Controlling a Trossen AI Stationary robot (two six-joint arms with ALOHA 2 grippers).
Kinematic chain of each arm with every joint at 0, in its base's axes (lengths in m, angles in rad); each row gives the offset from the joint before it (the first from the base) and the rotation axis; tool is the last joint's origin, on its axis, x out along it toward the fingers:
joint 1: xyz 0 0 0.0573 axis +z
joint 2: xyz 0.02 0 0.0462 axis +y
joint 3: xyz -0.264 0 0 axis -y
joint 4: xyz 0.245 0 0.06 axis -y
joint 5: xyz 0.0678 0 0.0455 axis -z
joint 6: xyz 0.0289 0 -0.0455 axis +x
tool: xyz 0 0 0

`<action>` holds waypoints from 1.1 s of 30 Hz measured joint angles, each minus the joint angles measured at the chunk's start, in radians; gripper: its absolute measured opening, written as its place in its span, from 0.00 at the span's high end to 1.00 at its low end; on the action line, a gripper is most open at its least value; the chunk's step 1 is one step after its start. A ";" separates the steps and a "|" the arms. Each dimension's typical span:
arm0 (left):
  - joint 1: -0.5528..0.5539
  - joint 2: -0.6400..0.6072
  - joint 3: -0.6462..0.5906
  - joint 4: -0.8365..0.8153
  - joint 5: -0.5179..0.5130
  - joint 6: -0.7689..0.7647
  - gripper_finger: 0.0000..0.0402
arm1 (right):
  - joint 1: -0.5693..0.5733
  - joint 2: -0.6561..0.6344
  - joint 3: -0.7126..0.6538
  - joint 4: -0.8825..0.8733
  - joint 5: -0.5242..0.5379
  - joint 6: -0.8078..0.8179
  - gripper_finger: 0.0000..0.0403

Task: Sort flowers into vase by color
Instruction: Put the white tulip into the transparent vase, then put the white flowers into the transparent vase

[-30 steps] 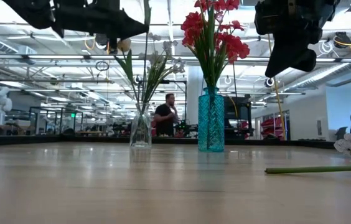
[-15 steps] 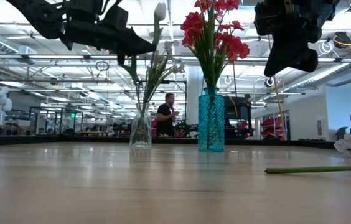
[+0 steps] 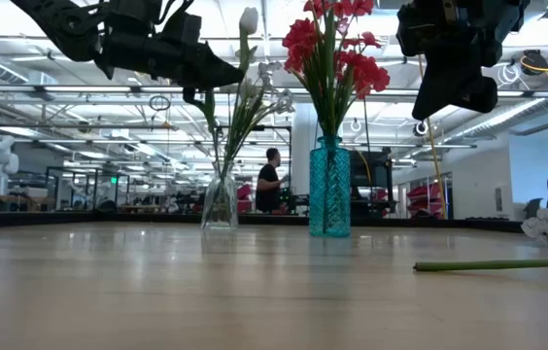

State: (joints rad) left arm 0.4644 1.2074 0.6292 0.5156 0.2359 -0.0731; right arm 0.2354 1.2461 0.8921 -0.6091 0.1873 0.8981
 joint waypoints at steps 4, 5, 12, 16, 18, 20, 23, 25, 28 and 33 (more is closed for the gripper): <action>0.000 -0.021 0.000 -0.002 0.000 0.000 0.83 | 0.000 0.000 0.000 -0.001 0.000 -0.011 1.00; 0.000 -0.027 0.000 -0.008 0.000 0.001 0.82 | 0.000 0.000 0.000 -0.001 0.000 -0.017 1.00; 0.000 -0.074 0.000 -0.122 0.000 0.002 0.68 | 0.000 0.000 0.000 -0.001 0.000 -0.020 1.00; 0.000 -0.104 0.000 -0.203 -0.005 0.002 0.61 | -0.001 0.000 0.000 -0.001 0.003 -0.020 1.00; 0.000 -0.130 0.005 -0.248 -0.005 0.002 0.60 | 0.000 0.000 0.000 -0.001 0.004 -0.020 1.00; 0.000 -0.161 0.015 -0.291 -0.005 0.002 0.59 | -0.001 0.000 0.000 -0.001 0.004 -0.020 1.00; 0.000 -0.213 0.034 -0.336 -0.005 0.002 0.59 | -0.001 0.000 0.000 -0.015 0.001 0.024 1.00; -0.002 -0.247 0.046 -0.349 -0.005 0.001 0.59 | -0.001 0.000 0.000 -0.053 -0.004 0.098 1.00; -0.017 -0.291 0.055 -0.349 -0.007 0.001 0.59 | -0.001 0.000 0.000 -0.161 -0.026 0.239 1.00; -0.061 -0.341 0.060 -0.352 -0.007 0.002 0.59 | 0.001 0.000 0.000 -0.322 -0.199 0.602 1.00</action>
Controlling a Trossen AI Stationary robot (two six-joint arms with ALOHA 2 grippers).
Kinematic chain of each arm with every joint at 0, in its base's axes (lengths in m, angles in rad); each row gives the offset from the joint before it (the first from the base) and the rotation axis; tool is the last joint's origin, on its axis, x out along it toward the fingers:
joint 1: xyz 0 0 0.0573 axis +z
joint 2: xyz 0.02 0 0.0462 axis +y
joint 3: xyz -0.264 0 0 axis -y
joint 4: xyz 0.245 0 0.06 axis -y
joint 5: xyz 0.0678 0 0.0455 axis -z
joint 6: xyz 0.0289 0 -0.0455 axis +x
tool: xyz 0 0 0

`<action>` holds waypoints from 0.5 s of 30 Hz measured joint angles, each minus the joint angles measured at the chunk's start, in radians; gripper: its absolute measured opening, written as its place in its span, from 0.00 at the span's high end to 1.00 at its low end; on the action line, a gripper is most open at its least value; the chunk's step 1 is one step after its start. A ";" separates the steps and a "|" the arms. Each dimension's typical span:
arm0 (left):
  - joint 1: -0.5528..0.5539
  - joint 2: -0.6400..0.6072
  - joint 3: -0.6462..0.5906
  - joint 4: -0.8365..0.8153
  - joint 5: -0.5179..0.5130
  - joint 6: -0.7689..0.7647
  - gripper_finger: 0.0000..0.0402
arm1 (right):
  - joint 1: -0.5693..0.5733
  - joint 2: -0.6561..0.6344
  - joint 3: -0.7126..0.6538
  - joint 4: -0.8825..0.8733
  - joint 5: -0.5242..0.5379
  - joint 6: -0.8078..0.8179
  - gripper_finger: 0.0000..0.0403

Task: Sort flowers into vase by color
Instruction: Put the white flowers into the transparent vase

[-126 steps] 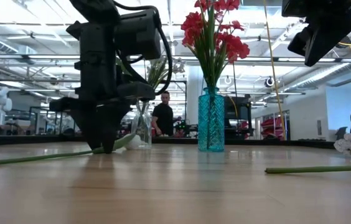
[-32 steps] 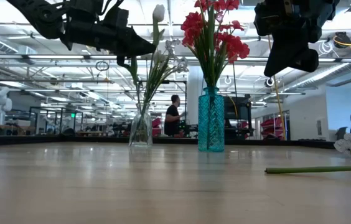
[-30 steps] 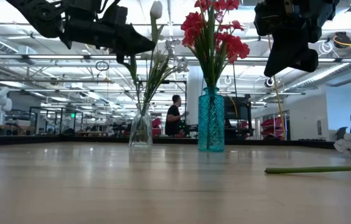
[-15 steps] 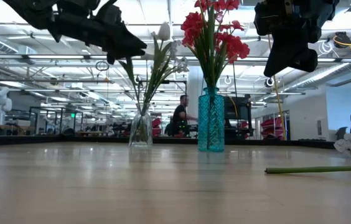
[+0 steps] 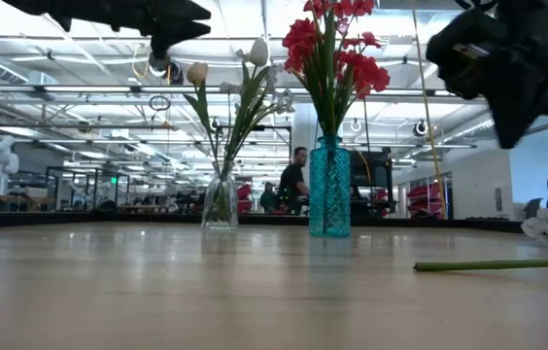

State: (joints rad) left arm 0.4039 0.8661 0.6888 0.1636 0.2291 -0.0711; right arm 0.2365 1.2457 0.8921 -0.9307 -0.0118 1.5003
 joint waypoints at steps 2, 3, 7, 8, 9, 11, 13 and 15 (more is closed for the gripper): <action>-0.017 -0.012 0.000 -0.012 0.000 0.000 0.59 | 0.012 0.000 0.000 -0.017 -0.058 0.134 1.00; -0.023 -0.016 0.000 -0.016 0.001 0.003 0.59 | 0.020 0.000 0.000 -0.018 -0.083 0.195 1.00; -0.028 -0.023 0.000 -0.062 0.002 0.008 0.59 | 0.065 0.000 0.000 -0.022 -0.125 0.388 1.00; -0.028 -0.023 0.000 -0.074 0.002 0.009 0.59 | 0.080 0.000 0.000 -0.025 -0.124 0.416 1.00; -0.028 -0.023 0.000 -0.086 0.002 0.008 0.59 | 0.098 0.000 0.000 -0.027 -0.123 0.438 1.00; -0.028 -0.023 0.000 -0.112 0.002 0.008 0.59 | 0.134 0.000 0.000 -0.027 -0.117 0.479 1.00; -0.028 -0.023 0.000 -0.130 0.002 0.009 0.59 | 0.171 0.000 0.000 -0.026 -0.091 0.505 1.00; -0.028 -0.023 0.000 -0.143 0.002 0.009 0.59 | 0.202 0.000 0.000 -0.020 -0.052 0.537 1.00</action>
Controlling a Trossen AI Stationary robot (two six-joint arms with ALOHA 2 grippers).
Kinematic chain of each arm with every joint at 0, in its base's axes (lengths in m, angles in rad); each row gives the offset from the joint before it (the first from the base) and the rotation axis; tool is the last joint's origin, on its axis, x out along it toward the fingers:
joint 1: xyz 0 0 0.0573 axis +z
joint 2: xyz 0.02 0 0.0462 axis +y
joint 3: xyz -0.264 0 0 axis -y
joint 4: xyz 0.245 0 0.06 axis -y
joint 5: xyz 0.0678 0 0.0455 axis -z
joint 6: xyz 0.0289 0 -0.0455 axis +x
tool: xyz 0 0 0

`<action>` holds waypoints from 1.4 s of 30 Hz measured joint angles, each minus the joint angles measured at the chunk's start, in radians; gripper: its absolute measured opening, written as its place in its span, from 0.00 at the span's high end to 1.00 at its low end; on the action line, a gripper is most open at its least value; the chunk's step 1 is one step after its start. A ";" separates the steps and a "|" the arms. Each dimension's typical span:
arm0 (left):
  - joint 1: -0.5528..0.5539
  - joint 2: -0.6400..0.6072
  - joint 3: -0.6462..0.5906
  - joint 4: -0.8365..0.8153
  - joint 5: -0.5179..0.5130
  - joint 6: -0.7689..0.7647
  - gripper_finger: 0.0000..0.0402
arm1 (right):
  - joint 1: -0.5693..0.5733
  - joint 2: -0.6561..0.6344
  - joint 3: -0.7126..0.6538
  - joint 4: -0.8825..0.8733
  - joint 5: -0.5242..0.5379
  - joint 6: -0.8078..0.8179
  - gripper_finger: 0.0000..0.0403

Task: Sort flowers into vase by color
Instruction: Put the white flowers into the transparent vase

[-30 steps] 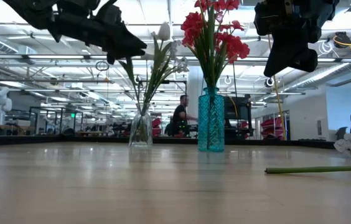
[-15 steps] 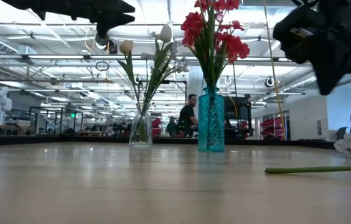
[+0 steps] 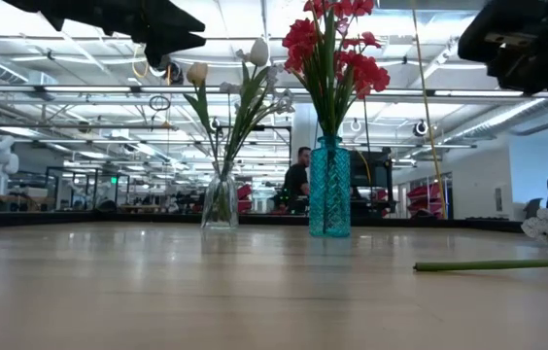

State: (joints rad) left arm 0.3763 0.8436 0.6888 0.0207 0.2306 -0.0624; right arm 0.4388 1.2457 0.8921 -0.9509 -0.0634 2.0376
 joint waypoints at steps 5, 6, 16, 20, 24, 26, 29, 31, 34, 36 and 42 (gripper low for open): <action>0.000 0.000 0.000 -0.005 0.000 0.000 0.59 | 0.056 0.000 0.000 0.010 0.006 0.151 1.00; 0.000 0.000 0.000 -0.005 0.000 0.000 0.59 | 0.067 0.000 0.000 0.011 0.005 0.181 1.00; 0.000 0.000 0.000 -0.005 0.000 0.000 0.59 | 0.158 0.086 0.001 0.002 -0.162 0.272 0.93; 0.000 0.000 0.000 -0.005 0.000 0.000 0.59 | 0.172 0.150 0.001 0.026 -0.174 0.283 0.86; 0.000 0.000 0.000 -0.004 0.000 0.000 0.59 | 0.172 0.214 0.001 0.032 -0.174 0.272 0.78; 0.000 0.000 0.000 -0.003 0.000 0.000 0.59 | 0.172 0.241 0.001 0.033 -0.172 0.273 0.74; 0.000 0.000 0.000 -0.003 0.000 0.000 0.59 | 0.172 0.271 0.001 0.033 -0.172 0.271 0.67; 0.000 0.000 0.000 0.000 0.000 0.000 0.59 | 0.172 0.284 0.000 0.033 -0.171 0.272 0.64; 0.000 0.000 -0.001 0.002 0.000 0.000 0.59 | 0.172 0.293 0.000 0.022 -0.152 0.273 0.58; 0.000 0.000 -0.001 0.002 0.000 0.000 0.59 | 0.172 0.295 0.000 0.005 -0.107 0.278 0.55; 0.000 0.000 -0.001 0.002 0.000 0.000 0.59 | 0.171 0.304 -0.011 -0.017 -0.025 0.302 0.50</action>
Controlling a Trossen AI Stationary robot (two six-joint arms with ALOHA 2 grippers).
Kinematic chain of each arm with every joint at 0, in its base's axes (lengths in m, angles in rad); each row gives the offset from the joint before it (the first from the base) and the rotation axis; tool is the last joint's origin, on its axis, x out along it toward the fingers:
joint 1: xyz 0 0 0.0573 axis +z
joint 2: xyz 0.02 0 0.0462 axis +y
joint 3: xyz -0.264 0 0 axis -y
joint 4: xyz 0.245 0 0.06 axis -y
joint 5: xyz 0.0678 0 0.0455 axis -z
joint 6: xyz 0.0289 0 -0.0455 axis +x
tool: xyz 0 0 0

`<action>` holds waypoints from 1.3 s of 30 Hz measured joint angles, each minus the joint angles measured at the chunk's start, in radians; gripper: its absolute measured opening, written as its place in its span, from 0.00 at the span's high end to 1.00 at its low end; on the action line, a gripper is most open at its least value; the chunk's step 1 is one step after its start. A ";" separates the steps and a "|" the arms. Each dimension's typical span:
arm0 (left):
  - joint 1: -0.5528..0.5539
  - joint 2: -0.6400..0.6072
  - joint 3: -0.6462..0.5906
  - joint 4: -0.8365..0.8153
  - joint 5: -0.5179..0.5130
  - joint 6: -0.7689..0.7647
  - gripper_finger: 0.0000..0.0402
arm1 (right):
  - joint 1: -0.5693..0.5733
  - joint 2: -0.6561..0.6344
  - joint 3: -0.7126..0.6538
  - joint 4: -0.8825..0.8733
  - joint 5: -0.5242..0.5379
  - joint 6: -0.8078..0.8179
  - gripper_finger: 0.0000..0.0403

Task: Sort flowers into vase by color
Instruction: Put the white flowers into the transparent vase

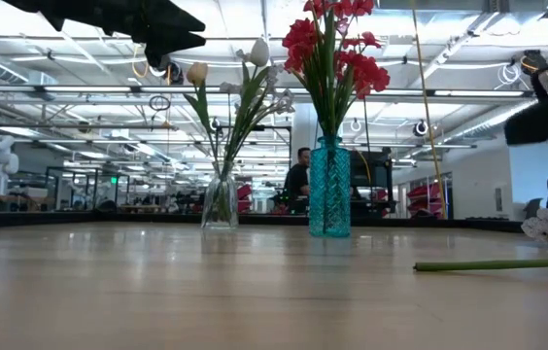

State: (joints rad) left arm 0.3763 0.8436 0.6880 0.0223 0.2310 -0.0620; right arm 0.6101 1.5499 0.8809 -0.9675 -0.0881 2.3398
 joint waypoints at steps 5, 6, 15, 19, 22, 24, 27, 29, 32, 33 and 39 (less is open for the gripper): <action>0.000 0.000 0.000 0.000 0.000 -0.004 0.59 | 0.000 0.019 -0.077 0.128 -0.087 0.033 0.50; 0.000 0.000 0.000 0.000 0.000 -0.005 0.59 | 0.001 0.022 -0.095 0.172 -0.088 0.031 0.50; 0.000 0.000 0.000 0.000 0.000 -0.006 0.59 | -0.004 0.012 -0.151 0.264 -0.002 -0.011 0.87; 0.000 0.000 0.000 -0.005 -0.002 0.083 0.59 | -0.012 -0.010 -0.153 0.246 0.059 -0.026 0.96; 0.000 0.000 0.000 0.001 -0.002 0.123 0.59 | -0.016 -0.029 -0.155 0.235 0.136 -0.028 0.95; 0.000 0.000 0.000 0.011 -0.003 0.124 0.59 | -0.017 -0.043 -0.153 0.216 0.254 -0.038 0.96; 0.000 0.000 -0.001 0.029 -0.003 0.125 0.59 | -0.019 -0.080 -0.130 0.167 0.436 -0.051 0.99; 0.000 0.000 -0.001 0.039 -0.003 0.124 0.59 | -0.017 -0.108 -0.102 0.109 0.523 -0.068 0.99; 0.000 0.000 -0.001 0.064 -0.003 0.123 0.59 | -0.019 -0.146 -0.052 -0.013 0.613 -0.106 0.99; 0.000 0.000 -0.001 0.070 -0.003 0.123 0.59 | -0.018 -0.155 -0.028 -0.054 0.637 -0.135 0.99; -0.001 0.000 -0.001 0.084 -0.004 0.121 0.59 | -0.014 -0.185 0.134 -0.266 0.766 -0.367 0.99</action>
State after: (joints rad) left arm 0.3755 0.8438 0.6872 0.1067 0.2274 0.0588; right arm 0.5965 1.3647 1.0152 -1.2333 0.6779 1.9724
